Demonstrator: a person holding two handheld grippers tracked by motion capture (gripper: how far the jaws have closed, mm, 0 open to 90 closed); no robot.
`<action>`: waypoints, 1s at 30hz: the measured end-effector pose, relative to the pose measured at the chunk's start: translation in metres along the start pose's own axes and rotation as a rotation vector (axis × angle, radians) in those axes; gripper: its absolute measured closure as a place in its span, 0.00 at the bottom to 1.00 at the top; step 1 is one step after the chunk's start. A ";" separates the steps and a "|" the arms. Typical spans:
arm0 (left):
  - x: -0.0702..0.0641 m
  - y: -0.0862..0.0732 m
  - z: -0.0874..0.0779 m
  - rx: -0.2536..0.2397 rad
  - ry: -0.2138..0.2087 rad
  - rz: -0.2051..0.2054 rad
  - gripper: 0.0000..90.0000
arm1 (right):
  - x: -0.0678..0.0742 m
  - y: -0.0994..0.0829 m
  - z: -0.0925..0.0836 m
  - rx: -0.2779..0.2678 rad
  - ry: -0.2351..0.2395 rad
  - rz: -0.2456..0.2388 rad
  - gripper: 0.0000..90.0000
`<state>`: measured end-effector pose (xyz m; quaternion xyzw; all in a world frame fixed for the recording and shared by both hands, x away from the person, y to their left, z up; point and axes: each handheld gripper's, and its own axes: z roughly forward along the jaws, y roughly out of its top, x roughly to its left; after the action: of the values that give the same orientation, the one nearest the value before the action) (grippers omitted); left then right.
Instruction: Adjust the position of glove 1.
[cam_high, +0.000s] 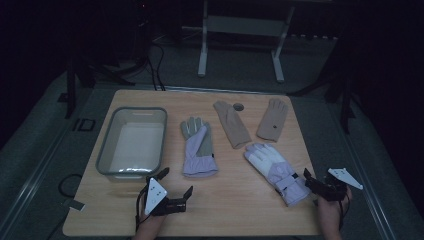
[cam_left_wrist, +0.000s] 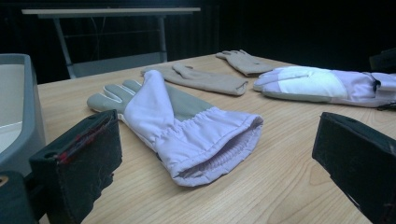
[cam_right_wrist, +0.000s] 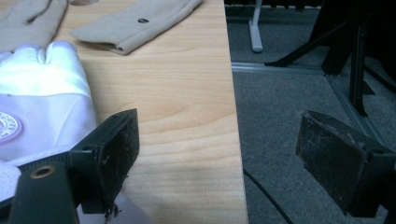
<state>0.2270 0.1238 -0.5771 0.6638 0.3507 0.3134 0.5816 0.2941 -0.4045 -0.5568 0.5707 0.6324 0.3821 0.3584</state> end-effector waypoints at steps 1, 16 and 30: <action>0.000 0.000 0.000 0.002 0.000 -0.006 0.02 | 0.000 0.000 0.000 0.005 0.007 0.003 0.15; 0.001 0.001 0.002 0.008 -0.010 -0.006 0.02 | 0.009 0.052 -0.025 -0.002 0.038 -0.013 0.16; 0.001 0.001 0.003 0.016 -0.016 -0.007 0.02 | 0.065 0.114 -0.021 0.014 0.167 -0.125 0.14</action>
<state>0.2303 0.1225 -0.5765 0.6695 0.3508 0.3032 0.5803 0.3207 -0.3347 -0.4470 0.4988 0.6969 0.4009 0.3237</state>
